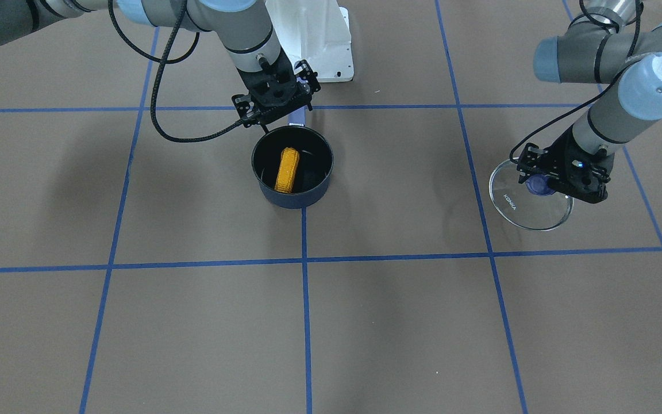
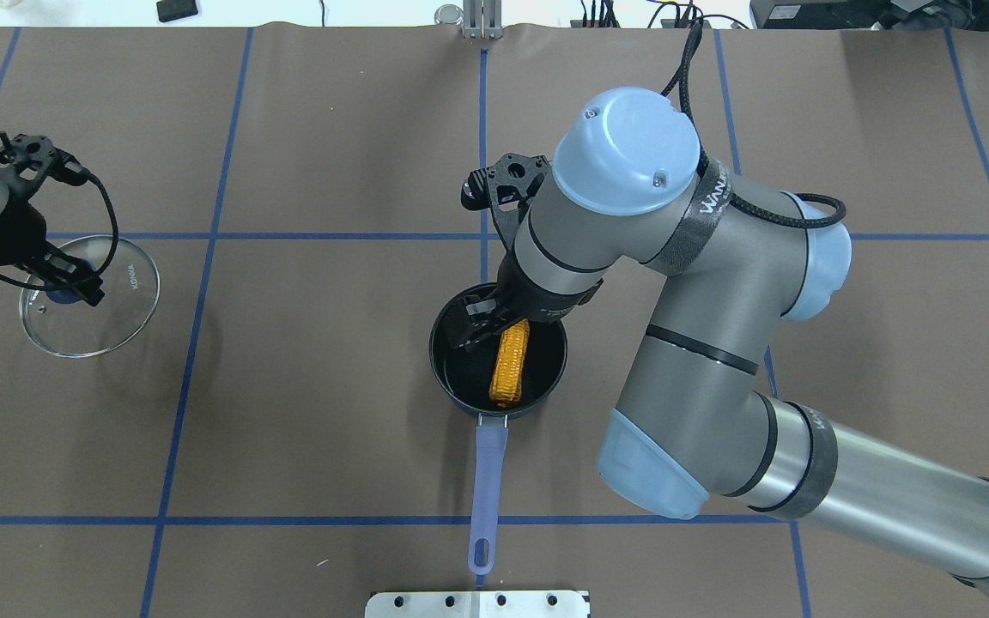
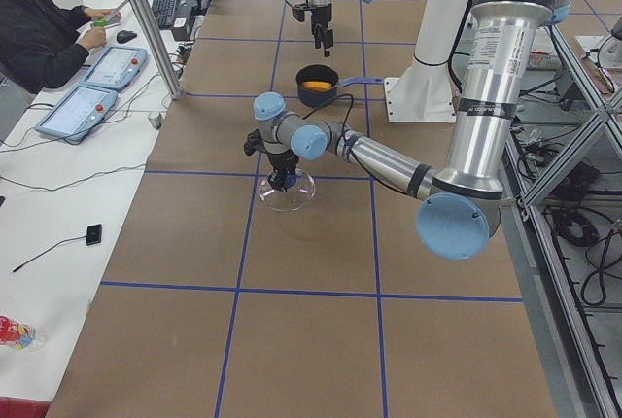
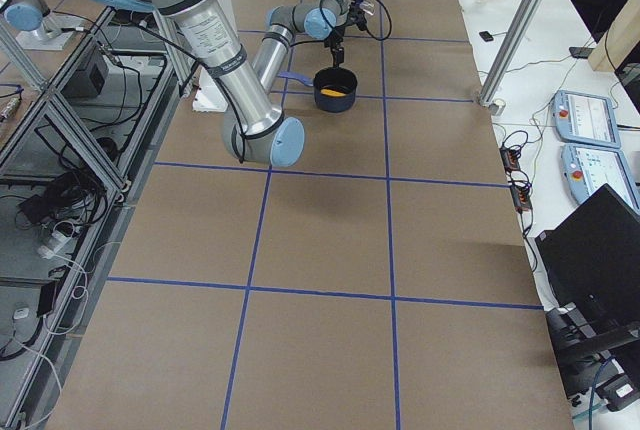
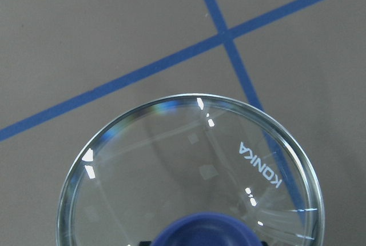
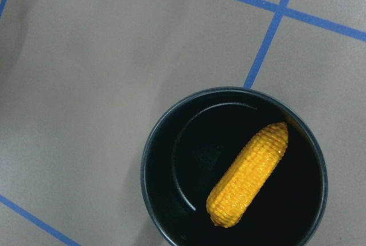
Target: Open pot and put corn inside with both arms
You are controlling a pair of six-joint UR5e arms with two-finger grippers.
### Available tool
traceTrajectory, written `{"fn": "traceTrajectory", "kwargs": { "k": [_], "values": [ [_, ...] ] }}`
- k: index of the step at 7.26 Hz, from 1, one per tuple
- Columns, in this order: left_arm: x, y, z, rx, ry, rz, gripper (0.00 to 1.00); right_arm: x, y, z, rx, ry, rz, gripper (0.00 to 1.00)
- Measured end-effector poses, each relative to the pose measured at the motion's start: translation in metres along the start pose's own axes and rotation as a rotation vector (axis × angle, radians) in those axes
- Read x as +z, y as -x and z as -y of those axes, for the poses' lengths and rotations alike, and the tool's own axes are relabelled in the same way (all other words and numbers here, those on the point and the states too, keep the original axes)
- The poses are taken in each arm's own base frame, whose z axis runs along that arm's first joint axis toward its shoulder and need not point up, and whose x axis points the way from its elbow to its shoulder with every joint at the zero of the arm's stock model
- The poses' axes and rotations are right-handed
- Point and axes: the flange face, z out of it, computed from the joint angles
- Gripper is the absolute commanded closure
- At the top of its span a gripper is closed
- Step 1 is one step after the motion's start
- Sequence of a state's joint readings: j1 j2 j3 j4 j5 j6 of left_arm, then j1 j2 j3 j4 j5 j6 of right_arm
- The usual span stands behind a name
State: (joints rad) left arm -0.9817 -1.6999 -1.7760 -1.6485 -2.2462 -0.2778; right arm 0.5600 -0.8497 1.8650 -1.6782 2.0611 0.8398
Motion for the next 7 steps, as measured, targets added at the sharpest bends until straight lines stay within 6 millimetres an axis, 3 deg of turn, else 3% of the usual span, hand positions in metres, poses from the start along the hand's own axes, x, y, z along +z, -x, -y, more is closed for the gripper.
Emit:
{"fn": "traceTrajectory", "kwargs": {
  "k": [2, 5, 6, 7],
  "values": [
    [0.017, 0.018, -0.013, 0.018, 0.028, 0.006, 0.43, 0.000, -0.003, 0.000, -0.001, 0.001, -0.003, 0.00],
    [0.041, 0.025, -0.011, 0.038, 0.042, -0.061, 0.40, 0.004, -0.007, -0.001, 0.001, 0.007, -0.009, 0.00],
    [0.046, 0.027, -0.010, 0.041, 0.044, -0.073, 0.30, 0.005, -0.008, -0.001, 0.001, 0.008, -0.011, 0.00],
    [0.047, 0.028, -0.010, 0.043, 0.043, -0.078, 0.02, 0.005, -0.009, -0.001, 0.002, 0.008, -0.012, 0.00]
  ]
}}
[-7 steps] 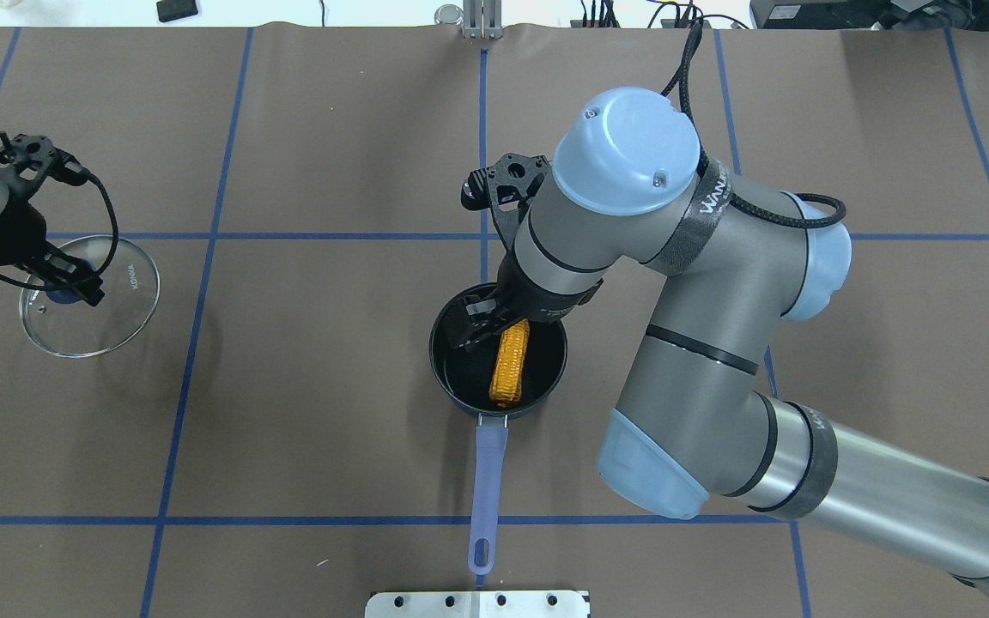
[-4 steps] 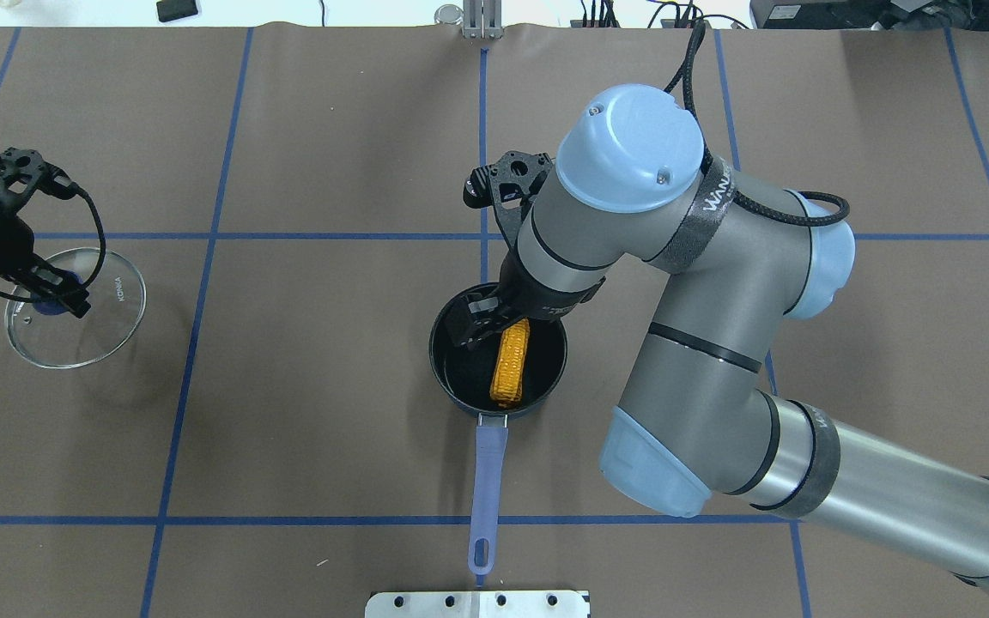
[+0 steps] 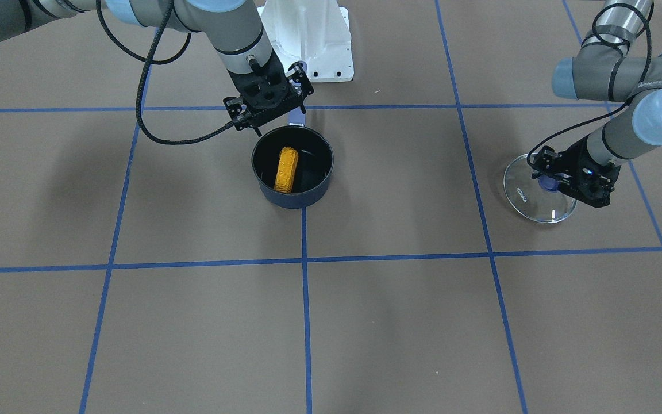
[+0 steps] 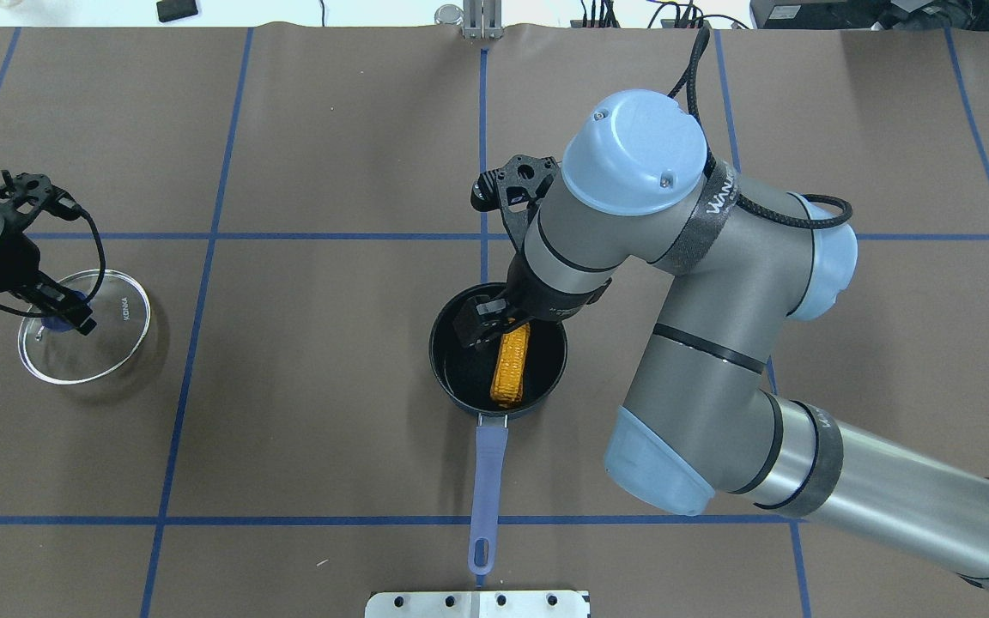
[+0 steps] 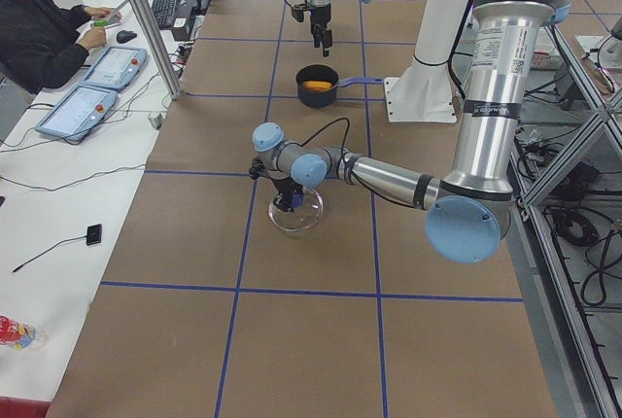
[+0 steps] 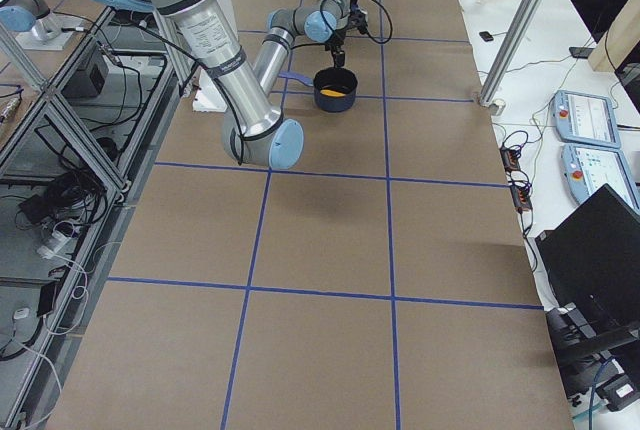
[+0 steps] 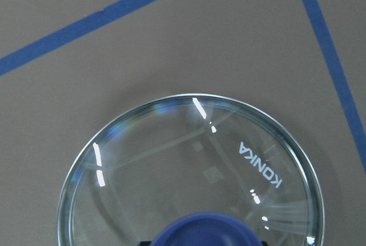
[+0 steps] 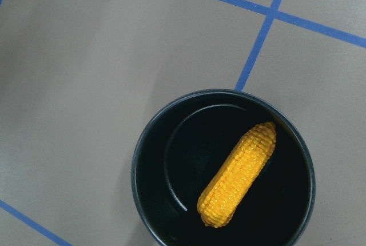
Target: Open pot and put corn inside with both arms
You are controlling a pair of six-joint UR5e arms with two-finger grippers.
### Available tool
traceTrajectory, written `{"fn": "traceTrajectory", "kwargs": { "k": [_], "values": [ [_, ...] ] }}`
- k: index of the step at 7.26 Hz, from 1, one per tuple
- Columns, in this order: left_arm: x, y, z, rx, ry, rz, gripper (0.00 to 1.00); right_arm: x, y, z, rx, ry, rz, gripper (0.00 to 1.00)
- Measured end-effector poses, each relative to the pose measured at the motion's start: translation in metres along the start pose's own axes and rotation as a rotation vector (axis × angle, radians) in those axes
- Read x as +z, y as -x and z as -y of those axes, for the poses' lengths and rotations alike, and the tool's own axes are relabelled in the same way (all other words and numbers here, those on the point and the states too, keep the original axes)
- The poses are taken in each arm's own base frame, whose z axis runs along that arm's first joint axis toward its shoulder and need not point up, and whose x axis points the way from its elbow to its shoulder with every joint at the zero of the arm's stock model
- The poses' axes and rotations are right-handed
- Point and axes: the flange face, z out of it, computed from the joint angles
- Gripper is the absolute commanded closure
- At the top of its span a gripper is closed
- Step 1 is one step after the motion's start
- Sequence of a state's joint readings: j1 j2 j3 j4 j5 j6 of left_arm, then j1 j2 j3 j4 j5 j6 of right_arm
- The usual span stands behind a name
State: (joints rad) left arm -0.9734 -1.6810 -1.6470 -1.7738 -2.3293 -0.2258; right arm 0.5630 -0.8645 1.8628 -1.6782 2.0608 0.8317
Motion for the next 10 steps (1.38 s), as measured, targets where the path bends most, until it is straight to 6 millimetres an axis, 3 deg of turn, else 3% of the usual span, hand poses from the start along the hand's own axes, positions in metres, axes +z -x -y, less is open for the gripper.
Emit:
{"fn": "traceTrajectory", "kwargs": {
  "k": [4, 6, 8, 10],
  "values": [
    [-0.016, -0.008, 0.001, 0.002, -0.026, -0.028, 0.01, 0.002, -0.004, 0.000, 0.003, 0.000, -0.006, 0.00],
    [-0.054, 0.008, 0.002, -0.033, -0.084, -0.042, 0.01, -0.009, -0.022, 0.009, 0.024, -0.021, -0.020, 0.00],
    [-0.102, 0.053, -0.006, -0.090, -0.168, -0.015, 0.01, -0.028, -0.070, 0.030, 0.085, -0.076, -0.081, 0.00],
    [-0.133, 0.107, -0.024, -0.101, -0.192, 0.026, 0.01, -0.046, -0.146, 0.034, 0.081, -0.108, -0.166, 0.00]
  ]
}}
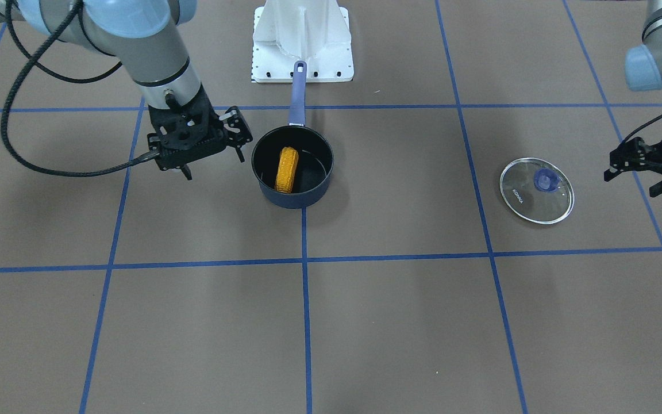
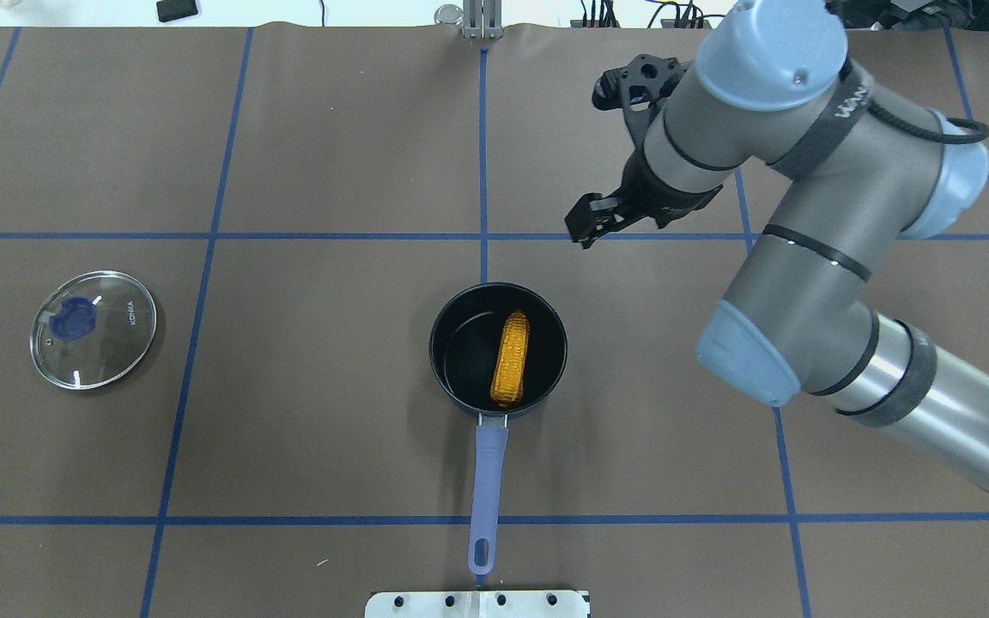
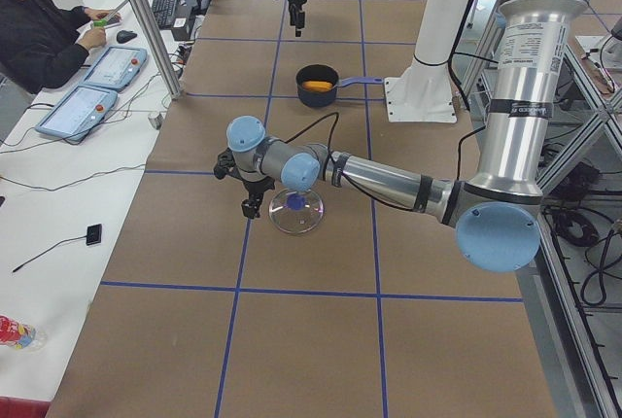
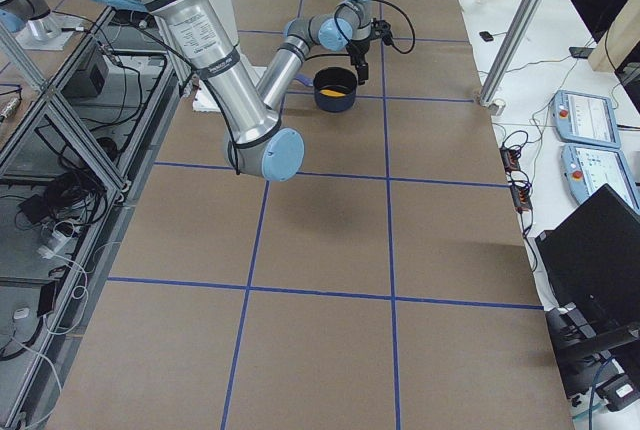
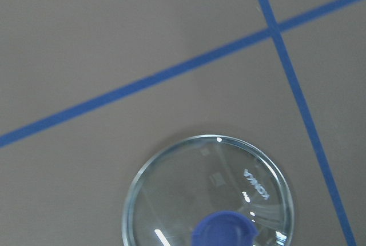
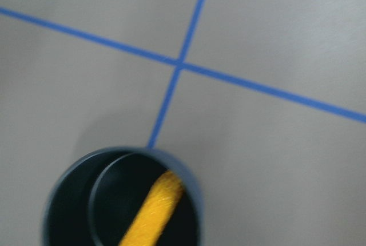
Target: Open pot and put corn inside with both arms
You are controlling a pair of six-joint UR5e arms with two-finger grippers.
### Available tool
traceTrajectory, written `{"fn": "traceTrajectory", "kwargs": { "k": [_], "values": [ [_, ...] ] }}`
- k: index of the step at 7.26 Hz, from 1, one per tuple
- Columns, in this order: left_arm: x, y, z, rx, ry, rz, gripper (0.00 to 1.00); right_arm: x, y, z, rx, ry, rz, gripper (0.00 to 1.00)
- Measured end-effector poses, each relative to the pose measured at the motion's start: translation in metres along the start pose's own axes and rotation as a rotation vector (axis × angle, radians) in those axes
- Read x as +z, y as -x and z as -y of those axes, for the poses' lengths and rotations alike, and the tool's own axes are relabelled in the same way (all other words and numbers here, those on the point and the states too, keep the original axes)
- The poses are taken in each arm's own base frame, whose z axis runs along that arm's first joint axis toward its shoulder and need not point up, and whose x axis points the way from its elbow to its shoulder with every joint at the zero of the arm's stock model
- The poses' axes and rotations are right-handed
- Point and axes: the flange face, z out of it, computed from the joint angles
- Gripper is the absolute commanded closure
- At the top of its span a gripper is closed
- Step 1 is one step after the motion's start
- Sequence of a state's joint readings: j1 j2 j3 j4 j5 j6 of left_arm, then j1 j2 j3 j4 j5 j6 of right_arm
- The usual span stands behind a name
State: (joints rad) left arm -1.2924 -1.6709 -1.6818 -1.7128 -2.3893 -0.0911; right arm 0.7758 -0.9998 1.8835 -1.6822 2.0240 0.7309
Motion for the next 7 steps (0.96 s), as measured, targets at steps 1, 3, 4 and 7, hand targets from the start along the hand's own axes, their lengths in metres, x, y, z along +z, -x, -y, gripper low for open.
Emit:
{"fn": "traceTrajectory", "kwargs": {
  "k": [1, 3, 4, 7],
  "values": [
    [-0.015, 0.031, -0.009, -0.008, 0.023, 0.021, 0.01, -0.001, -0.053, -0.006, 0.022, 0.001, -0.050, 0.00],
    [-0.043, 0.078, -0.030, -0.009, 0.072, 0.058, 0.01, -0.006, -0.146, -0.020, 0.068, 0.031, -0.143, 0.00],
    [-0.049, 0.091, -0.036, -0.011, 0.090, 0.088, 0.01, -0.012, -0.177, -0.026, 0.077, 0.066, -0.186, 0.00],
    [-0.043, 0.114, -0.044, -0.041, 0.122, 0.114, 0.01, -0.050, -0.266, -0.048, 0.237, 0.155, -0.149, 0.00]
  ]
}}
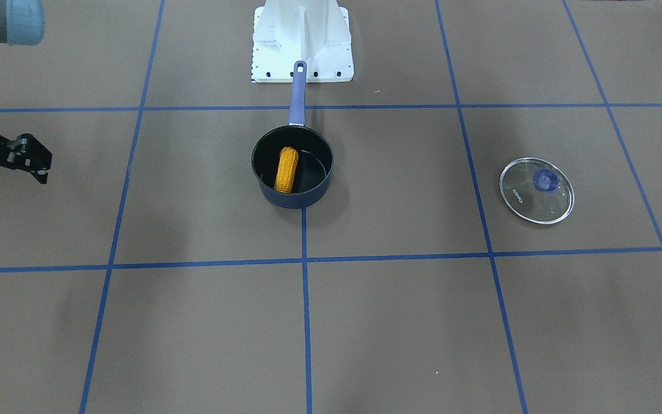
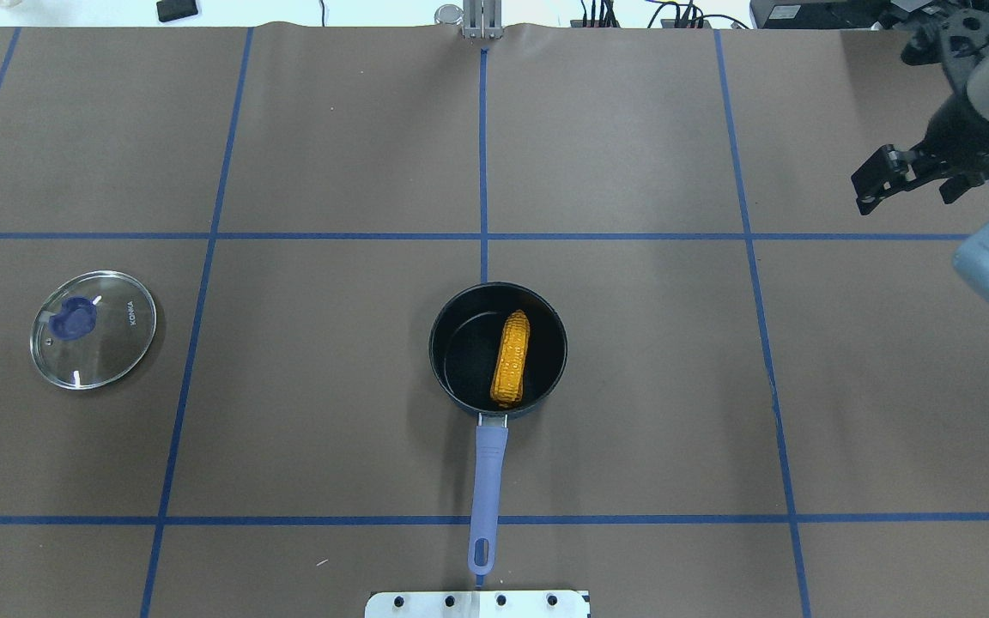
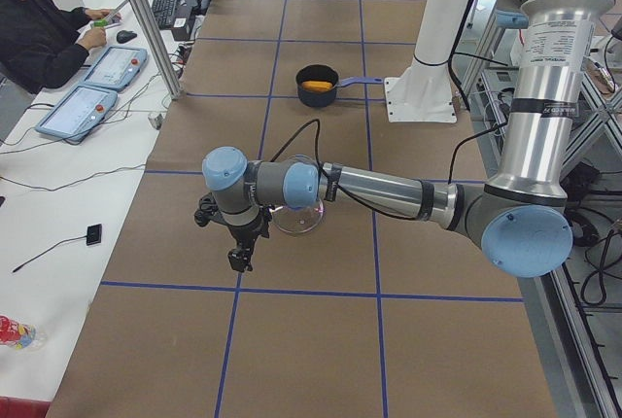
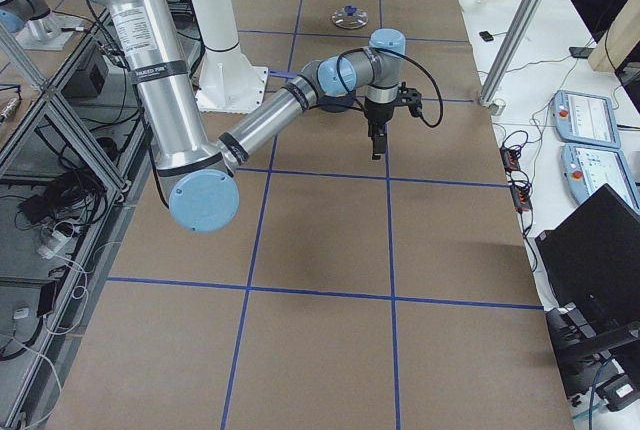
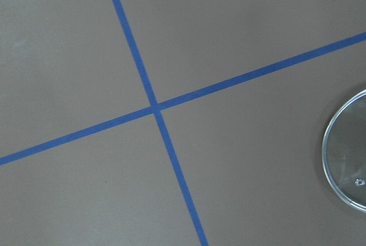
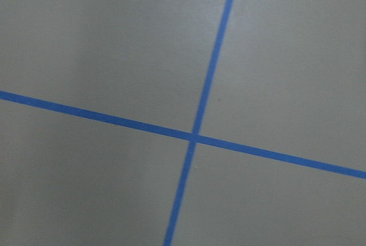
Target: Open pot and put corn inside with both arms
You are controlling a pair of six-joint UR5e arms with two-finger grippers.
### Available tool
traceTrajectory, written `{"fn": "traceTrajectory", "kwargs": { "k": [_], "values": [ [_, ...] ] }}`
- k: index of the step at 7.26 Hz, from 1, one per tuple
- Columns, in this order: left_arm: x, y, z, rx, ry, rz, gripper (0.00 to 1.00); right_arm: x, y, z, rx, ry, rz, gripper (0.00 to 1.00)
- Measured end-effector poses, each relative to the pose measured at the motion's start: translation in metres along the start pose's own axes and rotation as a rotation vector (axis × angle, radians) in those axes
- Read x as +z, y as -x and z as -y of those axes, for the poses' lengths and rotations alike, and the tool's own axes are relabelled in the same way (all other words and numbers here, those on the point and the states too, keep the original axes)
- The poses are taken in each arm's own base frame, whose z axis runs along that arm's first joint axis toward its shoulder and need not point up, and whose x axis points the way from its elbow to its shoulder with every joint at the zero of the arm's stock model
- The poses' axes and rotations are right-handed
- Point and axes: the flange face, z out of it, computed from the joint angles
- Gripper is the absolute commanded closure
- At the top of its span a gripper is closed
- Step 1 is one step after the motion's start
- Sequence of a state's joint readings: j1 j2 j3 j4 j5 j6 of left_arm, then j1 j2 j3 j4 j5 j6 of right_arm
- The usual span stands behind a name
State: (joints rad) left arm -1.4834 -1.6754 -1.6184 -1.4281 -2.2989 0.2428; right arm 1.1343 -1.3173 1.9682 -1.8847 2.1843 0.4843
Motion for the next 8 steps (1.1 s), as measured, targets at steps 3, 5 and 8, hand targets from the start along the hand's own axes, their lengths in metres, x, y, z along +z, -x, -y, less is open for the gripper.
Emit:
{"fn": "traceTrajectory", "kwargs": {
  "k": [3, 5, 8],
  "values": [
    [-0.002, 0.012, -0.002, -0.028, -0.006, 0.002, 0.01, -0.002, -0.151, -0.034, 0.035, 0.013, -0.003, 0.00],
    [-0.006, 0.016, -0.004, -0.038, -0.014, 0.003, 0.01, 0.012, -0.206, -0.065, 0.049, -0.010, -0.005, 0.00],
    [-0.007, 0.022, -0.011, -0.051, -0.016, 0.001, 0.01, 0.057, -0.247, -0.096, 0.006, -0.064, 0.057, 0.00]
  ]
}}
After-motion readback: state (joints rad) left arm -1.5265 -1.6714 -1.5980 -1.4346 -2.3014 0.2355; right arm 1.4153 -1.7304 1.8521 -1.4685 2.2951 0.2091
